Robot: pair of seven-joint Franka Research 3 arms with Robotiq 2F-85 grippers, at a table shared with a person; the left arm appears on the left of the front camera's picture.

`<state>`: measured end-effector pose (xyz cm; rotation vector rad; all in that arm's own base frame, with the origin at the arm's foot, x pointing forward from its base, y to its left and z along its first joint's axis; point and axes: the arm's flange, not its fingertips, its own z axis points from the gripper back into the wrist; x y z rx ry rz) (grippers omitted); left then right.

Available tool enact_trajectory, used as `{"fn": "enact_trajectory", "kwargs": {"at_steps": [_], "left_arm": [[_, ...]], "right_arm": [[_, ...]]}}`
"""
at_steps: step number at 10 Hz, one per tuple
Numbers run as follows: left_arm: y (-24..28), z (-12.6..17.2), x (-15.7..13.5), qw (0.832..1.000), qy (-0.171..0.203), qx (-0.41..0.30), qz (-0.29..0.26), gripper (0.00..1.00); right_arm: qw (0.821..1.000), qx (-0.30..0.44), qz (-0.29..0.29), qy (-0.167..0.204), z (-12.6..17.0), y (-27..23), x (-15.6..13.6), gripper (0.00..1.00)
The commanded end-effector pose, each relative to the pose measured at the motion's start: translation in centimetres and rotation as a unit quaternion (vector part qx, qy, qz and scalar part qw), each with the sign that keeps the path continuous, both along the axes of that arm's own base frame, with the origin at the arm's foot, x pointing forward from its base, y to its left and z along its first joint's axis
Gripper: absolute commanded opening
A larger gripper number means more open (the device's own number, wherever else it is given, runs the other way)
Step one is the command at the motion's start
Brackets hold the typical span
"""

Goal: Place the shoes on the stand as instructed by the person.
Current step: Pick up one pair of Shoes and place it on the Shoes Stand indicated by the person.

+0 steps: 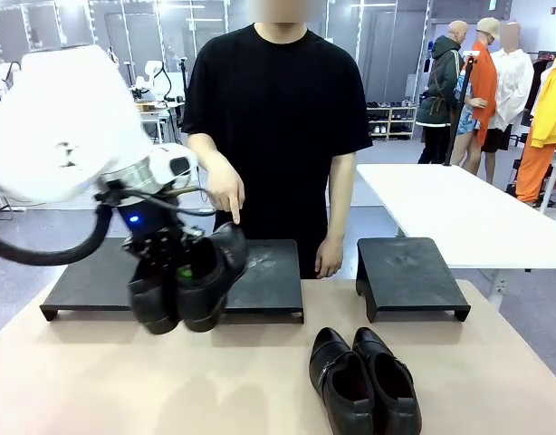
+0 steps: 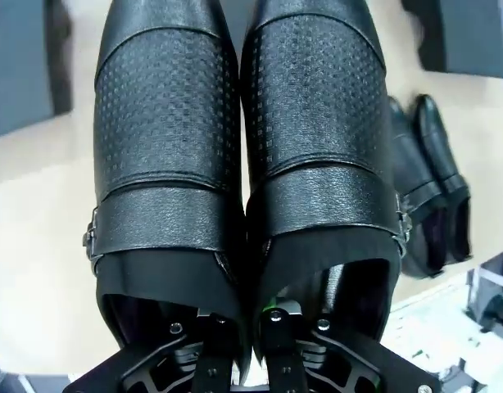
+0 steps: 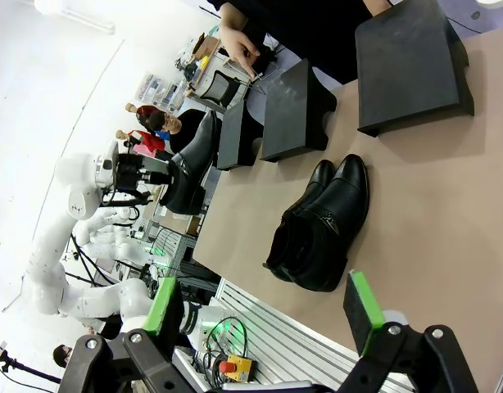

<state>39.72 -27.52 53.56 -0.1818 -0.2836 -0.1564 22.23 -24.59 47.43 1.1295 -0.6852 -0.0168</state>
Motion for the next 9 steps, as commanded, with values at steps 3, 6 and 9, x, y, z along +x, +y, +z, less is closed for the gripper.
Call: {"fn": "enact_trajectory", "kwargs": {"at_steps": [3, 6, 9], "left_arm": [[-5.9, -0.2, 7.5, 0.997, -0.074, -0.019, -0.016, 0.00], [-7.9, -3.0, 12.1, 0.995, -0.096, -0.021, 0.001, 0.00], [-8.7, -5.4, 14.7, 0.992, -0.129, -0.007, 0.002, 0.00]], "right_arm": [[1.000, -0.001, 0.002, -0.015, 0.1, -0.2, 0.0, 1.00], [1.000, -0.001, 0.002, -0.015, 0.1, -0.2, 0.0, 1.00], [1.000, -0.001, 0.002, -0.015, 0.1, -0.2, 0.0, 1.00]]}}
